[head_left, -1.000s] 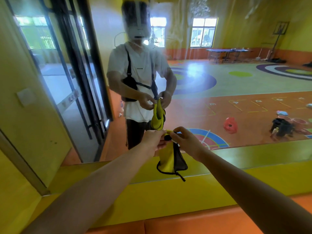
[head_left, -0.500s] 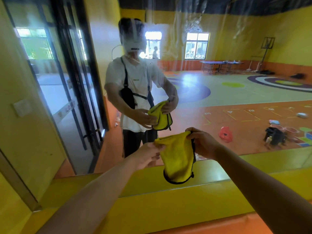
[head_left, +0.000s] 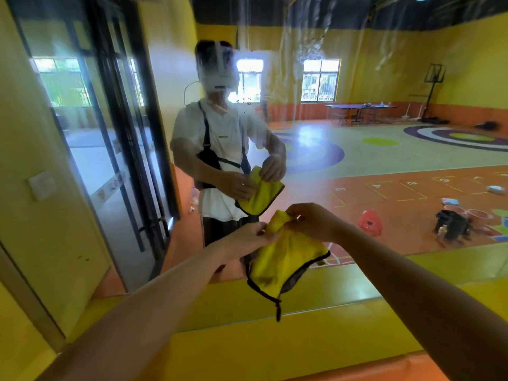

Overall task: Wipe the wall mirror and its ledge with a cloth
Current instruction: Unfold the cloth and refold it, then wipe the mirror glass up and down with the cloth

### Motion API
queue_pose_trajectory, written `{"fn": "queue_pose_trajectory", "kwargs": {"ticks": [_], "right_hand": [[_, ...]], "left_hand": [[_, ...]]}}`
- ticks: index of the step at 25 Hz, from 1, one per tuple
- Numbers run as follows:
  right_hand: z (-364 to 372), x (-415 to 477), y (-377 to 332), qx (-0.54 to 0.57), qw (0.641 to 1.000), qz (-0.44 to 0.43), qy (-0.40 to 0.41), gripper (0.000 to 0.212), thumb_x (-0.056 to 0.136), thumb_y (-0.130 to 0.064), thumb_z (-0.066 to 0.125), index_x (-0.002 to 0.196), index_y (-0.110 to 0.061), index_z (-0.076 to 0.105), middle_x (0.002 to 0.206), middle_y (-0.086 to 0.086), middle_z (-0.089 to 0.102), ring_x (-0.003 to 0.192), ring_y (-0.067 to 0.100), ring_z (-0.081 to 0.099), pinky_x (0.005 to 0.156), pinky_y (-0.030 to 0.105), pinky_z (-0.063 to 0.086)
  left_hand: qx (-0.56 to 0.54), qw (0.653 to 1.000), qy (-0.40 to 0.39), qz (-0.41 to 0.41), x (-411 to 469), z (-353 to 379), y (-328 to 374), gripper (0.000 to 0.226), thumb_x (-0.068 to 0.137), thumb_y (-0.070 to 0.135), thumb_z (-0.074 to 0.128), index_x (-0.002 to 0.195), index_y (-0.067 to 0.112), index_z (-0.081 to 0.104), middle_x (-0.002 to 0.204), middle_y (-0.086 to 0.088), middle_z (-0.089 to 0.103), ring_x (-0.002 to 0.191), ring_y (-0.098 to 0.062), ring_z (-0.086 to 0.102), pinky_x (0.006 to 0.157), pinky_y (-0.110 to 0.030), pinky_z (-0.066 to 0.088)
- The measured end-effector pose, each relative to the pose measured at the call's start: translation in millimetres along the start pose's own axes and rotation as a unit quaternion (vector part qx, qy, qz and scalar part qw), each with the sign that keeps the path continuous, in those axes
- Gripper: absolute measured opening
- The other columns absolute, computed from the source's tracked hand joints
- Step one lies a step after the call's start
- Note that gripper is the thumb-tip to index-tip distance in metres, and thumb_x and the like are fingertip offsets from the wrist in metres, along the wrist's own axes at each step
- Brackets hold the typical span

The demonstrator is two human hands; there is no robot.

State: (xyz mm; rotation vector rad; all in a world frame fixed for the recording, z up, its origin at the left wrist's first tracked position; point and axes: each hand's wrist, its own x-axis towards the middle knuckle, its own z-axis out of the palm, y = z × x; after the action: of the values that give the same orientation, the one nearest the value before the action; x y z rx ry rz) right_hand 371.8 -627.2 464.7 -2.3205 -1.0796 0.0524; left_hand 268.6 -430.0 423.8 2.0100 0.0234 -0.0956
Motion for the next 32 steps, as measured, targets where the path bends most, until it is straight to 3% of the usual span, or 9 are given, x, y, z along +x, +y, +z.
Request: {"fn": "queue_pose_trajectory", "kwargs": {"ticks": [3,8,11,15,17,21,24,28,32], "right_hand": [[-4,6,-1,0.016,1.000,-0.002,-0.003,0.016,0.093,-0.013,0.069,0.109,-0.014,0.071,0.103,0.003,0.068,0.089,0.021,0.061,0.081,0.030,0.046],[-13,8,10,0.188,0.982,0.006,0.032,0.022,0.094,-0.001,0.067,0.090,-0.022,0.069,0.093,0.002,0.068,0.084,0.018,0.061,0.082,0.038,0.051],[-19,0,19,0.304,0.952,0.013,0.032,0.020,0.095,0.005,0.064,0.093,-0.015,0.067,0.088,-0.001,0.067,0.075,0.011,0.062,0.072,0.029,0.049],[-13,-12,33,0.302,0.953,0.019,-0.012,0.028,0.098,0.011,0.056,0.115,-0.010,0.059,0.096,0.006,0.061,0.070,0.012,0.059,0.064,0.027,0.049],[-1,-16,39,0.222,0.972,0.041,-0.056,0.040,0.098,0.007,0.058,0.125,-0.023,0.058,0.101,0.009,0.060,0.071,0.017,0.057,0.061,0.028,0.050],[8,-20,33,0.224,0.969,0.088,-0.057,0.013,0.099,-0.012,0.065,0.108,-0.021,0.068,0.102,0.008,0.069,0.079,0.012,0.069,0.064,0.028,0.058],[-8,-18,25,0.282,0.956,0.078,-0.012,0.012,0.101,-0.004,0.060,0.110,-0.010,0.066,0.093,0.006,0.067,0.067,0.007,0.068,0.060,0.026,0.057],[-47,-1,15,0.198,0.978,-0.007,0.066,0.026,0.101,0.002,0.054,0.110,-0.022,0.046,0.090,0.010,0.050,0.057,0.016,0.041,0.050,0.026,0.039],[-106,36,-16,0.087,0.971,-0.130,0.184,0.052,0.087,0.009,0.046,0.087,-0.043,0.044,0.088,-0.002,0.045,0.073,0.013,0.040,0.063,0.028,0.036]], "left_hand": [[-0.060,0.998,-0.007,-0.007,-16,3,-32,0.026,0.097,0.014,0.070,0.122,0.020,0.064,0.118,0.000,0.072,0.101,-0.006,0.072,0.080,-0.022,0.058],[-0.022,0.993,0.107,0.032,-25,10,-56,0.023,0.097,0.022,0.070,0.120,0.020,0.066,0.115,-0.001,0.071,0.093,-0.002,0.070,0.073,-0.015,0.056],[-0.243,0.956,0.159,-0.038,-29,12,-65,0.023,0.098,0.014,0.067,0.117,0.003,0.069,0.101,-0.015,0.068,0.077,-0.009,0.067,0.065,-0.018,0.055],[-0.462,0.868,0.154,-0.095,-26,7,-70,0.033,0.099,0.015,0.064,0.129,0.000,0.063,0.130,-0.023,0.067,0.119,-0.034,0.065,0.086,-0.040,0.058],[-0.403,0.893,0.171,-0.108,-26,7,-62,0.029,0.103,0.020,0.060,0.127,0.004,0.063,0.128,-0.020,0.068,0.116,-0.033,0.066,0.077,-0.038,0.058],[-0.064,0.974,0.209,-0.065,-32,-5,-42,0.042,0.106,0.053,0.043,0.124,0.018,0.057,0.092,0.007,0.056,0.083,-0.005,0.053,0.082,-0.031,0.045],[0.033,0.988,0.150,0.004,-36,-17,-29,0.039,0.096,0.048,0.067,0.118,0.020,0.051,0.089,0.010,0.055,0.078,-0.002,0.054,0.069,-0.022,0.045],[0.060,0.975,0.200,0.078,-26,-48,13,0.034,0.095,0.026,0.073,0.110,0.027,0.043,0.113,0.010,0.063,0.104,-0.008,0.061,0.085,-0.026,0.050],[0.218,0.896,0.306,0.234,-2,-90,112,0.018,0.100,0.000,0.058,0.095,0.016,0.051,0.098,-0.004,0.054,0.086,0.006,0.049,0.073,-0.021,0.039]]}}
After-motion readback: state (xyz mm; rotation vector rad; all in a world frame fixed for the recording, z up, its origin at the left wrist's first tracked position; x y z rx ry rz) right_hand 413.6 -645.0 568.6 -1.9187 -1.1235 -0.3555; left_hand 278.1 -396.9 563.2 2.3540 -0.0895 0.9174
